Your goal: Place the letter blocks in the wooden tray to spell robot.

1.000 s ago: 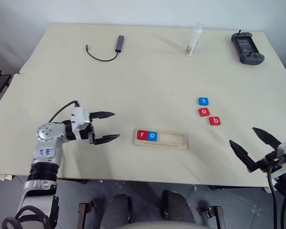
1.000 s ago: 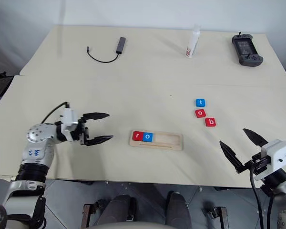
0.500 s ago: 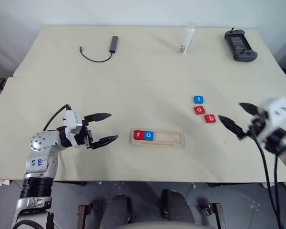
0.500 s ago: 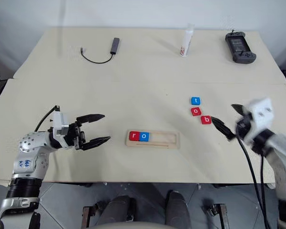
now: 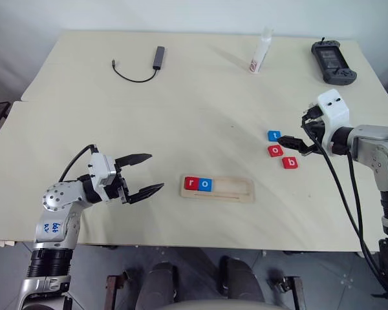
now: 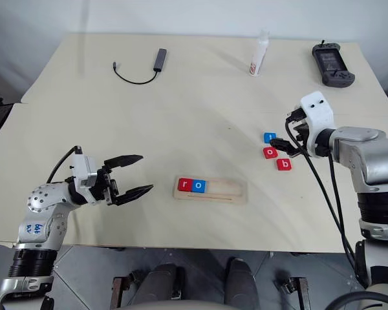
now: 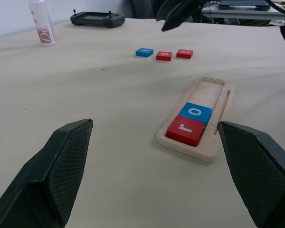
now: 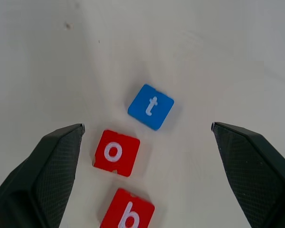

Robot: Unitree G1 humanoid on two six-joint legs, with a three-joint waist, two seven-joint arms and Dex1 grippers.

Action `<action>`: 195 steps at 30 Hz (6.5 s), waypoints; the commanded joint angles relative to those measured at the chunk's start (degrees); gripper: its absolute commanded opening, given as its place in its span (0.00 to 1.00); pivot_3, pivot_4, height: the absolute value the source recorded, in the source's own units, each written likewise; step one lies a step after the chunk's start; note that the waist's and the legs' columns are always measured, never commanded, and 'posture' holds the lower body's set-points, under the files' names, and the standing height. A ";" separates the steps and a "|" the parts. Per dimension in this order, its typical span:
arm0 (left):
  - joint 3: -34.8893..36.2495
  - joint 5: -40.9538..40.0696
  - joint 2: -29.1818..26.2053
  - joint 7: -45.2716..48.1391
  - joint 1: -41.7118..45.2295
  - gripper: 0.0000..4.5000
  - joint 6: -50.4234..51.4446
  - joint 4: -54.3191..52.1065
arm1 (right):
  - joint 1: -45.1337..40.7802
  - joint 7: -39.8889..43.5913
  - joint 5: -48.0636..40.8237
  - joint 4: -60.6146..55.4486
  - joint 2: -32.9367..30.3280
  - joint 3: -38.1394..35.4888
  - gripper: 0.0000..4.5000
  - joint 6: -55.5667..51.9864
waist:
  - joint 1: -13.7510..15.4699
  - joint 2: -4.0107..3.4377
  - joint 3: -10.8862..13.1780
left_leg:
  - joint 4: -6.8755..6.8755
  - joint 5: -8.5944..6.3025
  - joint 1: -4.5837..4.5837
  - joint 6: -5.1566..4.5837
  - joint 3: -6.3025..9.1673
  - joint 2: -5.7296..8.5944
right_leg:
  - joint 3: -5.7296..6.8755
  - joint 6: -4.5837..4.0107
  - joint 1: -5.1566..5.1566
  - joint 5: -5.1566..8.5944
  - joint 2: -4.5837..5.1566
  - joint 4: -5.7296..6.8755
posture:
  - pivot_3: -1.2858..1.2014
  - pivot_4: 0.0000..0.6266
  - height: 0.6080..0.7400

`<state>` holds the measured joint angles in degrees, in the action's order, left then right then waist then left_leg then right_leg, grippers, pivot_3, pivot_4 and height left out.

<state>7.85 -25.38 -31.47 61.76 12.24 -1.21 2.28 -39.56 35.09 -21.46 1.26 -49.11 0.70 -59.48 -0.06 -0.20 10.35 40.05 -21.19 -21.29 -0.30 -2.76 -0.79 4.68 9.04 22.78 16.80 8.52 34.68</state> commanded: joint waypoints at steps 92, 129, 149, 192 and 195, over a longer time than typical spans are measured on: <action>-10.59 0.72 3.00 10.07 9.06 1.00 -0.12 4.67 | 32.82 -23.01 -0.20 -50.06 29.49 -24.27 0.33 -32.46 | -0.02 0.01 -0.02 | -0.02 0.01 0.10 0.02 -0.03 -0.03 | -0.11 0.02 -0.02 -0.01 -0.07 0.05 | 0.52 0.24 1.00; -8.11 -0.01 0.55 6.90 2.31 1.00 2.32 -5.32 | 29.25 40.77 7.93 3.94 -8.76 -5.27 0.99 53.73 | 0.07 0.20 0.03 | 0.03 -0.08 0.16 -0.13 -0.11 0.00 | -0.12 0.20 -0.21 -0.11 -0.04 -0.31 | 0.52 0.24 1.00; -7.46 -0.21 -0.56 5.94 0.46 1.00 2.93 -7.51 | 21.35 42.27 9.44 12.92 -4.86 -1.27 0.33 59.44 | -0.02 0.18 0.02 | 0.14 -0.04 0.22 -0.07 -0.10 -0.04 | -0.08 0.18 -0.30 -0.12 -0.04 -0.26 | 0.52 0.24 1.00; -6.76 0.25 0.41 1.30 -4.23 1.00 0.73 -8.81 | 7.12 31.58 9.43 -11.94 6.85 12.85 0.86 28.05 | 0.00 0.13 0.04 | 0.11 -0.05 0.08 -0.06 0.03 -0.01 | 0.02 0.14 -0.20 -0.14 -0.03 -0.25 | 0.52 0.24 1.00; -6.66 0.32 0.36 1.34 -3.71 1.00 0.72 -8.31 | 9.21 31.65 7.73 -12.93 5.23 9.82 0.86 28.72 | 0.07 0.13 0.04 | 0.12 -0.05 0.08 -0.06 0.04 -0.01 | 0.02 0.14 -0.21 -0.14 -0.03 -0.26 | 0.52 0.24 1.00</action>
<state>1.04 -24.77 -31.08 63.26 8.33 0.06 -4.18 -31.30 66.59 -11.99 -9.37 -42.99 13.20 -31.48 0.02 -0.07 10.39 40.16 -21.24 -21.21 -0.36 -2.72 -0.80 4.70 9.19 22.57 16.66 8.49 34.42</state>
